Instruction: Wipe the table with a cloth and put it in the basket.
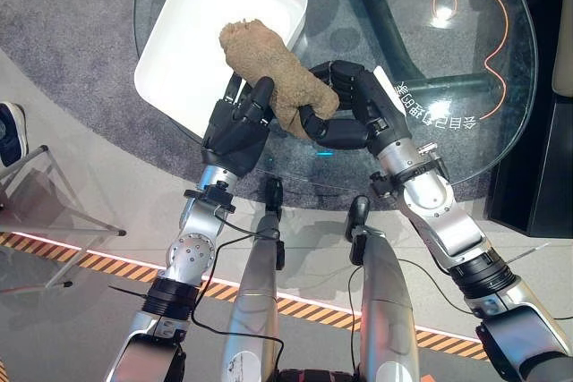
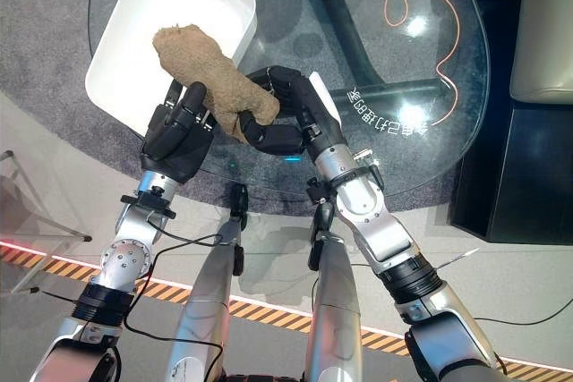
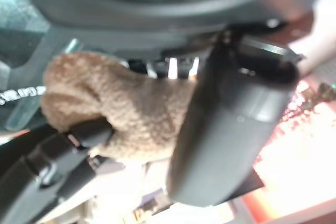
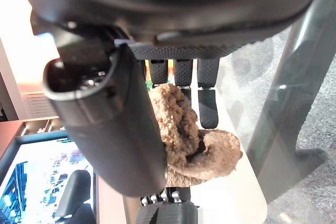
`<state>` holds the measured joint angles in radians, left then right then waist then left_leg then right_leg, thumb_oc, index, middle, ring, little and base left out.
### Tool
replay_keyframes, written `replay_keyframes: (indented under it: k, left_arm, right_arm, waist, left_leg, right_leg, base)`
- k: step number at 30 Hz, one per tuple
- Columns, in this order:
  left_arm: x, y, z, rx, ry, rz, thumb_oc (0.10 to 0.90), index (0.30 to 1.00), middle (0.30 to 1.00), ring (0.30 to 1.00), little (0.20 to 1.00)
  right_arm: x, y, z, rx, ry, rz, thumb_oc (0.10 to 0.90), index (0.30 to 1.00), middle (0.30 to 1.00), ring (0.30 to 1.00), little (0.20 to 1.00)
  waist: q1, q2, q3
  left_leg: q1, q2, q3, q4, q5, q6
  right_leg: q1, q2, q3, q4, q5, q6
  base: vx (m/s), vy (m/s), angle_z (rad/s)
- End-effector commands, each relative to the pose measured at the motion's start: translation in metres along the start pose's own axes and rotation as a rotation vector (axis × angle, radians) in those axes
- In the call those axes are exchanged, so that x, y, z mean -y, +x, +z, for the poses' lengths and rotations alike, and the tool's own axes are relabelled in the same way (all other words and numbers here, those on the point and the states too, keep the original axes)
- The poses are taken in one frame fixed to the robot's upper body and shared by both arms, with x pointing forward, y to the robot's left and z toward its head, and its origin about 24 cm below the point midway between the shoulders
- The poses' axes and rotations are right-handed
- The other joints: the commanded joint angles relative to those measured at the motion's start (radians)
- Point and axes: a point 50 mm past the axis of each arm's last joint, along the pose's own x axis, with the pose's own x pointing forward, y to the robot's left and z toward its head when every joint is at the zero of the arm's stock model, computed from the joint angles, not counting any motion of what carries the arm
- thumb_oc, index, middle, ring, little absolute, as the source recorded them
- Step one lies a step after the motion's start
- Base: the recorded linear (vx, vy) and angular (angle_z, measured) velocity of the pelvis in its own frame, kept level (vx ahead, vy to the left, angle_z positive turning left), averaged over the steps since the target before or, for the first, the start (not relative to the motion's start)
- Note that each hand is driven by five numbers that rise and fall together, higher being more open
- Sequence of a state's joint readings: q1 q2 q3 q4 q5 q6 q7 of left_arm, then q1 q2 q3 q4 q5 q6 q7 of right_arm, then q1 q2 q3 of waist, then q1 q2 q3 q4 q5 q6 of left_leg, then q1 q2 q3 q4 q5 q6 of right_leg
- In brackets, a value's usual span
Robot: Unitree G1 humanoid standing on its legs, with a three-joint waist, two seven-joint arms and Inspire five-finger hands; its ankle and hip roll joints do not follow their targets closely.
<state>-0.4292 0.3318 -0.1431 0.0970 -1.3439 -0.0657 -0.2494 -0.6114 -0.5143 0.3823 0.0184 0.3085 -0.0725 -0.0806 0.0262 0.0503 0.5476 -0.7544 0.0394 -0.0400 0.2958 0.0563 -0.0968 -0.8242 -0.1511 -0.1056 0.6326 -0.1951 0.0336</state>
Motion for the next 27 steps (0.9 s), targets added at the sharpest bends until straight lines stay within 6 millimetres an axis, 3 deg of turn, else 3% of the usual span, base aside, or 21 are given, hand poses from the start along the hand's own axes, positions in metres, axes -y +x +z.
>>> replay_keyframes:
  k: [1, 6, 8, 9, 10, 27]
  left_arm:
    - [0.054, 0.017, 0.027, 0.124, 0.003, -0.325, 0.800, 0.900, 0.900, 0.900, 0.900]
    - [0.052, 0.017, 0.030, 0.176, 0.013, -0.292, 0.800, 0.900, 0.900, 0.900, 0.900]
    - [0.052, 0.016, 0.032, 0.189, 0.024, -0.279, 0.698, 0.813, 0.813, 0.813, 0.798]
    - [0.051, 0.016, 0.033, 0.201, 0.040, -0.263, 0.536, 0.674, 0.674, 0.674, 0.636]
    - [0.050, 0.016, 0.036, 0.222, 0.051, -0.242, 0.103, 0.302, 0.302, 0.302, 0.203]
    - [0.051, 0.012, 0.040, 0.275, 0.115, -0.219, 0.100, 0.300, 0.300, 0.300, 0.200]
  right_arm:
    - [-0.018, 0.012, 0.091, 0.436, 0.027, 0.113, 0.100, 0.300, 0.300, 0.300, 0.200]
    - [-0.019, 0.012, 0.090, 0.432, 0.026, 0.115, 0.100, 0.300, 0.300, 0.300, 0.200]
    - [-0.019, 0.012, 0.090, 0.432, 0.024, 0.116, 0.100, 0.300, 0.300, 0.300, 0.200]
    - [-0.019, 0.012, 0.090, 0.432, 0.023, 0.117, 0.100, 0.300, 0.300, 0.300, 0.200]
    - [-0.019, 0.012, 0.091, 0.433, 0.023, 0.119, 0.100, 0.300, 0.300, 0.300, 0.200]
    - [-0.024, 0.012, 0.088, 0.414, 0.007, 0.175, 0.100, 0.300, 0.300, 0.300, 0.200]
  waist:
    - [-0.001, -0.013, -0.028]
    - [0.000, -0.014, -0.028]
    - [0.001, -0.013, -0.028]
    - [0.002, -0.013, -0.028]
    - [0.003, -0.014, -0.028]
    - [0.009, -0.018, -0.028]
  left_leg:
    - [0.034, -0.067, 0.069, 0.096, -0.092, 0.070]
    - [0.037, -0.069, 0.067, 0.092, -0.090, 0.070]
    - [0.037, -0.069, 0.067, 0.091, -0.090, 0.069]
    - [0.038, -0.070, 0.067, 0.090, -0.089, 0.069]
    - [0.037, -0.071, 0.065, 0.090, -0.088, 0.070]
    - [0.037, -0.076, 0.060, 0.088, -0.087, 0.069]
  right_leg:
    - [0.074, 0.052, -0.053, -0.174, 0.136, 0.031]
    - [0.077, 0.053, -0.053, -0.176, 0.137, 0.031]
    - [0.077, 0.053, -0.054, -0.176, 0.137, 0.031]
    - [0.079, 0.053, -0.053, -0.178, 0.137, 0.031]
    - [0.077, 0.053, -0.055, -0.176, 0.137, 0.031]
    - [0.079, 0.055, -0.060, -0.179, 0.136, 0.031]
  base:
    - [0.00, 0.000, 0.00]
    - [0.00, 0.000, 0.00]
    - [0.00, 0.000, 0.00]
    - [0.00, 0.000, 0.00]
    - [0.00, 0.000, 0.00]
    - [0.00, 0.000, 0.00]
